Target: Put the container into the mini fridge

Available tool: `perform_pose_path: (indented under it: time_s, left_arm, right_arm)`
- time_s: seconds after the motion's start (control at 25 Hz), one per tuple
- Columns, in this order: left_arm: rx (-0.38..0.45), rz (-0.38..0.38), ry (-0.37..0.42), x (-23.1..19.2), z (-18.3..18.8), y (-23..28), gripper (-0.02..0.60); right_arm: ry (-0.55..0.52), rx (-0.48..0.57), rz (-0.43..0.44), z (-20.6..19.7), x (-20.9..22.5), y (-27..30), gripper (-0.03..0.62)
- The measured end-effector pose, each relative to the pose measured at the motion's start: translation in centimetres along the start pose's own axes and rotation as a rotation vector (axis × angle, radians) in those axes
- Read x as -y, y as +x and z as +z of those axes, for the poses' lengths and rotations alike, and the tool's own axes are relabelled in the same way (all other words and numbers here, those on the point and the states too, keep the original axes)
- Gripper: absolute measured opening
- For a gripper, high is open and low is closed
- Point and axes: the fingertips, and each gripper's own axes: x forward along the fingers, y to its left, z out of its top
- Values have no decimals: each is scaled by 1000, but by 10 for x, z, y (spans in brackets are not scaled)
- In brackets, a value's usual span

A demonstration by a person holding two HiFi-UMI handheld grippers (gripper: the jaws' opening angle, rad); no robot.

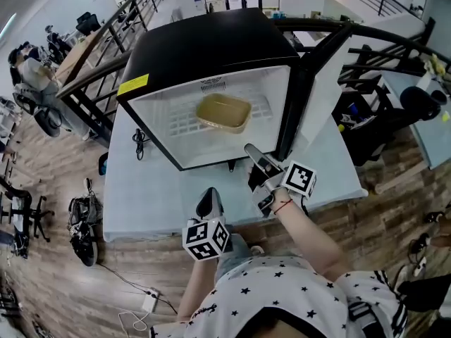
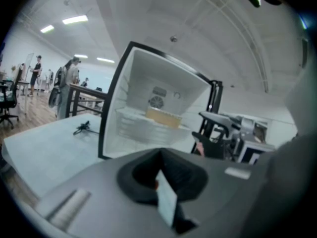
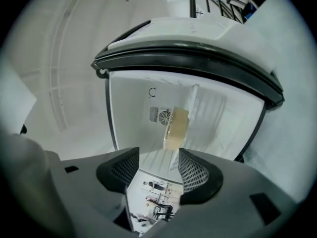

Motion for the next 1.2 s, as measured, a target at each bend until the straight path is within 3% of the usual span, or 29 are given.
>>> perform_pose_path:
  time_s: [0.08, 0.12, 0.16, 0.24, 0.44, 0.6, 0.88, 1.2]
  left_arm:
    - [4, -10, 3, 4, 0, -3, 6]
    - [6, -15, 5, 6, 0, -5, 6]
    - [8, -21, 7, 8, 0, -6, 6]
    - [12, -32, 10, 10, 0, -9, 6]
    - [19, -64, 9, 17, -3, -21, 6]
    - [15, -87, 2, 20, -9, -36, 6]
    - [1, -98, -18, 13, -22, -78, 6]
    - [-17, -97, -28, 13, -42, -126, 6]
  right_arm:
    - [-72, -13, -24, -4, -6, -10, 223]
    - [-102, -17, -47, -6, -7, -14, 121]
    - [-137, -22, -70, -9, -8, -19, 74]
    - [-225, -38, -97, -15, -12, -29, 54]
    - [-483, -91, -163, -36, -19, -53, 32]
    - [-606, -125, -216, -59, -19, -72, 28]
    - [-709, -149, -300, -98, -21, -113, 25]
    - [-756, -144, -350, -132, -28, -162, 25]
